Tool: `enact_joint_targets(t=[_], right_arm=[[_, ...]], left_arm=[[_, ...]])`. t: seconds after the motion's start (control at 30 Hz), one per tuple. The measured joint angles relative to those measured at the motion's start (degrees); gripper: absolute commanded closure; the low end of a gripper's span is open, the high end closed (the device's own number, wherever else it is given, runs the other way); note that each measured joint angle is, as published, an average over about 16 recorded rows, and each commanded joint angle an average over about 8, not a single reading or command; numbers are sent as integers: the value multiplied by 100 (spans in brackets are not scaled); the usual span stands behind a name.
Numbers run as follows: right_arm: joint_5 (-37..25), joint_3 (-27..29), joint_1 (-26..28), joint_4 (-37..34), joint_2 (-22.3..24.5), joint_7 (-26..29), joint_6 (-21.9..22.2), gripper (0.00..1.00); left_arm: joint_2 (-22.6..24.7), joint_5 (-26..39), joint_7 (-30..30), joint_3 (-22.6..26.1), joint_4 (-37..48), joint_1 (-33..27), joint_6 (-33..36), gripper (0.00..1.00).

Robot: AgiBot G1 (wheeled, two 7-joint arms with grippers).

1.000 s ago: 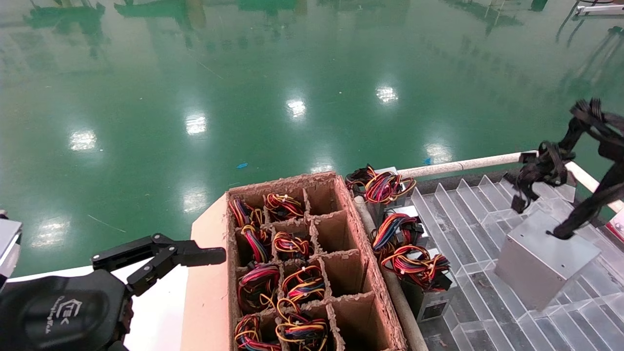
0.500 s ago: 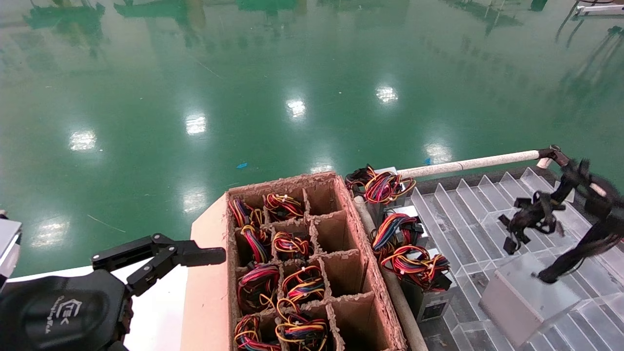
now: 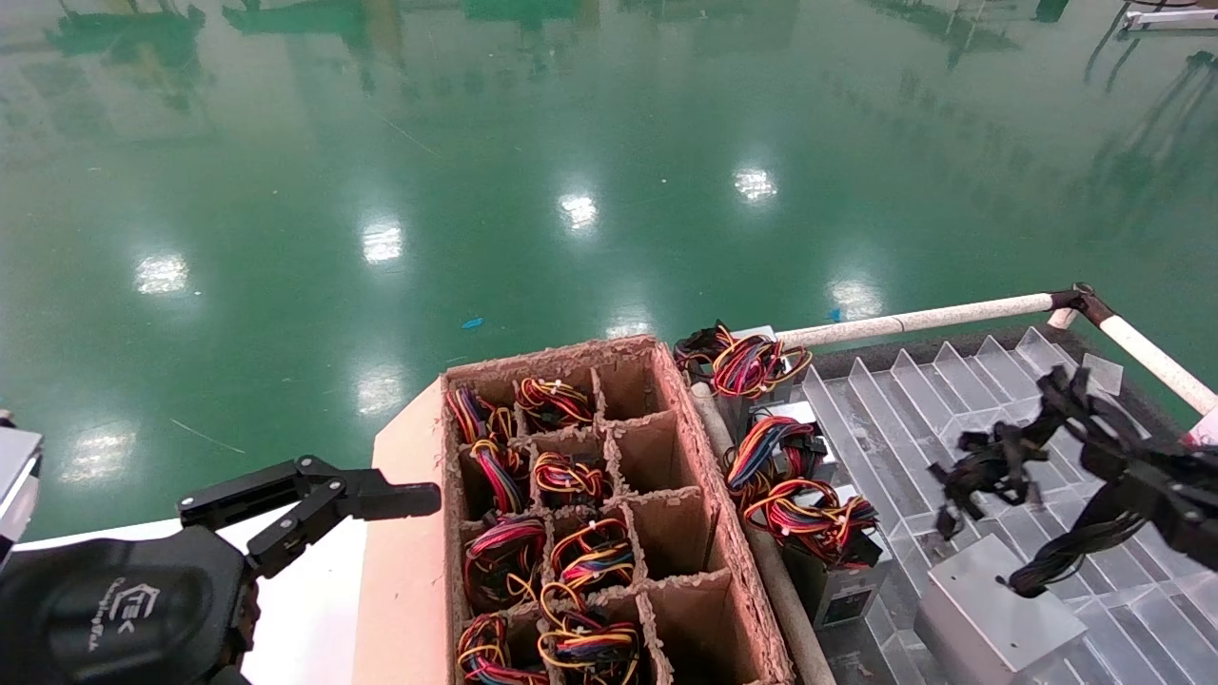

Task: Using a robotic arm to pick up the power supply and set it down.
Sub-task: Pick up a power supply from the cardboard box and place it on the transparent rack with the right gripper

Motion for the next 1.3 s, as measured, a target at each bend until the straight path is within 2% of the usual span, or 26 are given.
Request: enact_joint_targets(t=[0.3,0.7,0.97,1.3], right_arm=[[-176,10,4,258,-198,138,276,100],[-696,130,176,400,-595,611,510,100],[-821,116,188,322,-765,771,498,100],[-610,30,24,222,-831,660,331,100]], left_arm=[[-1,-2,1,3,0,-1,-1,0],[-3,-5,3,7,0,-2,-3,0],[-4,-6,5,9,0,-2,-4,0],[-5,-9,6,13,0,-3,-5,0]])
